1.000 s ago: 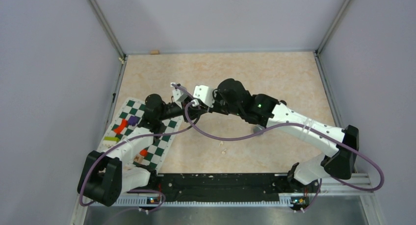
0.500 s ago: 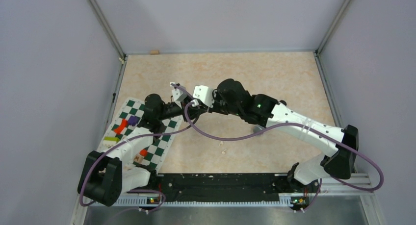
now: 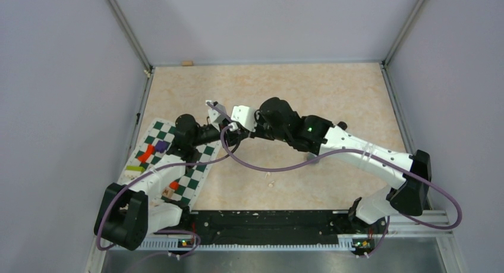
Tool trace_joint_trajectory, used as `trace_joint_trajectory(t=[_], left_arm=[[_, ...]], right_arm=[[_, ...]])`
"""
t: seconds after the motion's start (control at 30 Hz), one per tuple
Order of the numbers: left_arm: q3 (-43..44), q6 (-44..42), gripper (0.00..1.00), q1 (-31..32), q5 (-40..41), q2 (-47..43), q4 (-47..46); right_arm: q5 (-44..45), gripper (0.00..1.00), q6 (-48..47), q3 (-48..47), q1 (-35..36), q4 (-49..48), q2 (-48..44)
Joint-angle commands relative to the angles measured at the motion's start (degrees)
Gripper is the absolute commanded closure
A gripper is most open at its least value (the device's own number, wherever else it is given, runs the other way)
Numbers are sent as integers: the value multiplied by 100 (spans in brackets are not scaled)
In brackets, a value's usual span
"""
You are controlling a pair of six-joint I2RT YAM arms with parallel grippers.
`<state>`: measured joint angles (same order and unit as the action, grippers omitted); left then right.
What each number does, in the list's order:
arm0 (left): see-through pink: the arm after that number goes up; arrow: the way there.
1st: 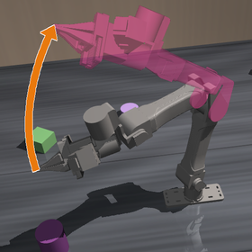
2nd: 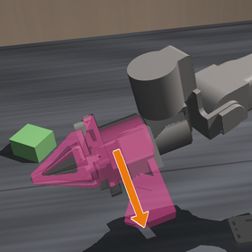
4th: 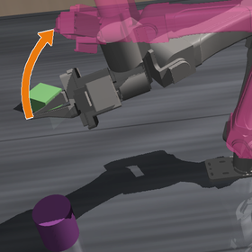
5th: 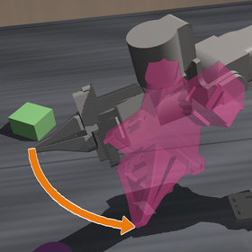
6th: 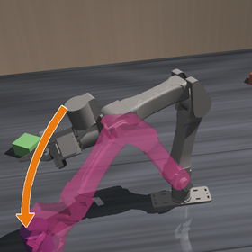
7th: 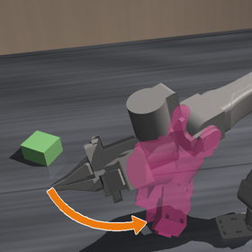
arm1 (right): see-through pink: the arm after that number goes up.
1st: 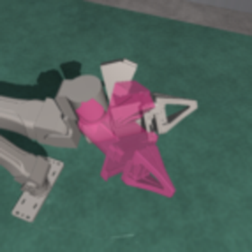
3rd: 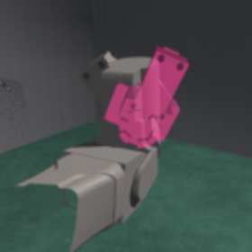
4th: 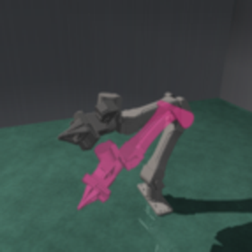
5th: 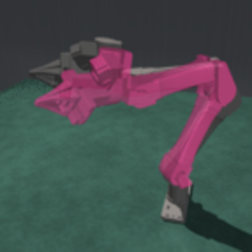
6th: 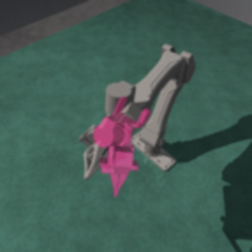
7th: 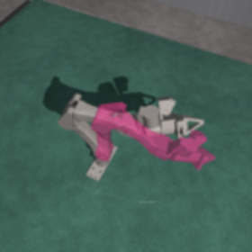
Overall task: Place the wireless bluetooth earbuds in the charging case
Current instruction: Place the earbud in the charging case.
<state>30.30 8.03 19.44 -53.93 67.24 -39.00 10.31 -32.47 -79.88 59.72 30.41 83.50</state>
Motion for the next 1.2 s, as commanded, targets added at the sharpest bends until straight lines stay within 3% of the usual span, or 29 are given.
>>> trace_joint_trajectory(t=[0.0,1.17], left_arm=[[6,44,100,-2,21,-157,-405],[0,-94,100,-46,382,-202,-290]], right_arm=[[-54,86,-33,-100,234,-66,104],[-679,84,506,-581,320,600,359]])
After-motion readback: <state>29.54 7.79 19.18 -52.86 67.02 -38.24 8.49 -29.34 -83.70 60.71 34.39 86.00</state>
